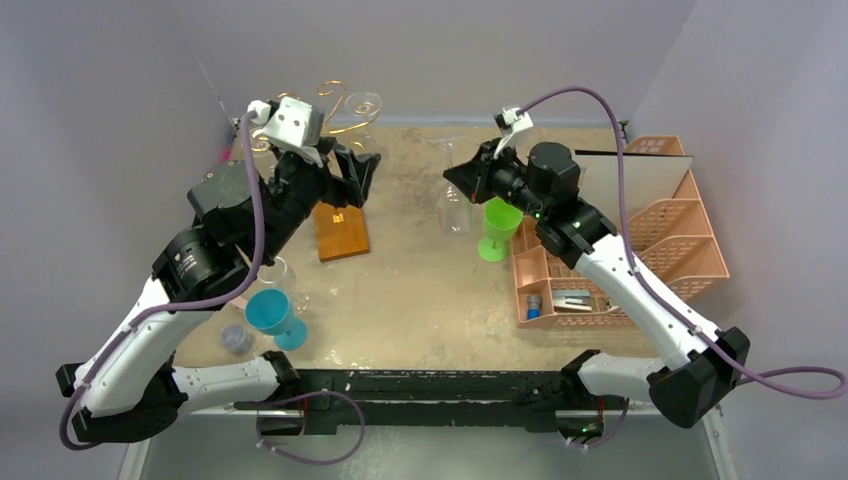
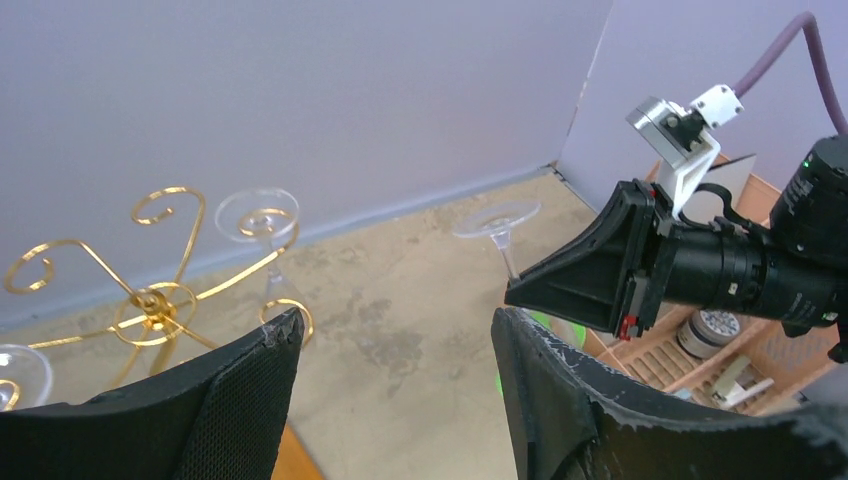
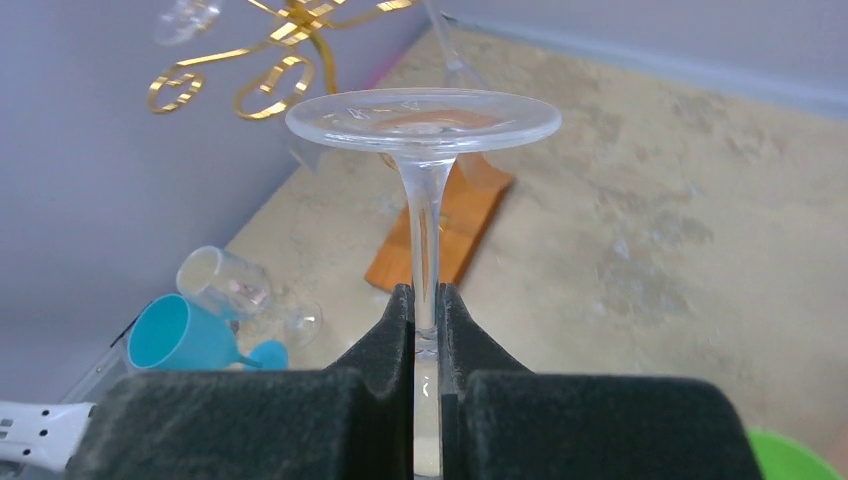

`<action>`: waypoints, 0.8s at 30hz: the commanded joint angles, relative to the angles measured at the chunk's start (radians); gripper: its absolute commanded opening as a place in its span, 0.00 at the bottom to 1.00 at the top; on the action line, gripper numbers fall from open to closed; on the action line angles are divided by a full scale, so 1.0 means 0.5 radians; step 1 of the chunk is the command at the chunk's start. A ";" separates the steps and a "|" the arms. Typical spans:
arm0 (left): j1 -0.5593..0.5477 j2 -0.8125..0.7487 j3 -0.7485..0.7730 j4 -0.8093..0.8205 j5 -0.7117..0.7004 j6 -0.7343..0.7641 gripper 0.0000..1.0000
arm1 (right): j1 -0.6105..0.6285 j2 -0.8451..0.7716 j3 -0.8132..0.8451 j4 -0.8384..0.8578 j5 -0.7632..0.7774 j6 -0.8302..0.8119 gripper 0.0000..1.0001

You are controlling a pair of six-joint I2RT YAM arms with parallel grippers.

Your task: Place the wine glass upside down on the wine glass rack

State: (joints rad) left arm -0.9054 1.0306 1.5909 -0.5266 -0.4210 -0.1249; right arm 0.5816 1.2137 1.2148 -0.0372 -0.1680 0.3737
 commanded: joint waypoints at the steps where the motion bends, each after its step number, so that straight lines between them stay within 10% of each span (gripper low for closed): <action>1: -0.002 0.060 0.173 0.160 -0.122 0.219 0.68 | 0.000 0.067 0.010 0.579 -0.255 -0.154 0.00; 24: -0.004 0.142 0.299 0.619 -0.876 0.897 0.71 | 0.205 0.920 0.455 1.457 -0.529 -0.730 0.00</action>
State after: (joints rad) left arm -0.9054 1.0851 1.7065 -0.2802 -0.8116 0.2245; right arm 0.6868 1.6421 1.3540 0.5243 -0.4091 0.0769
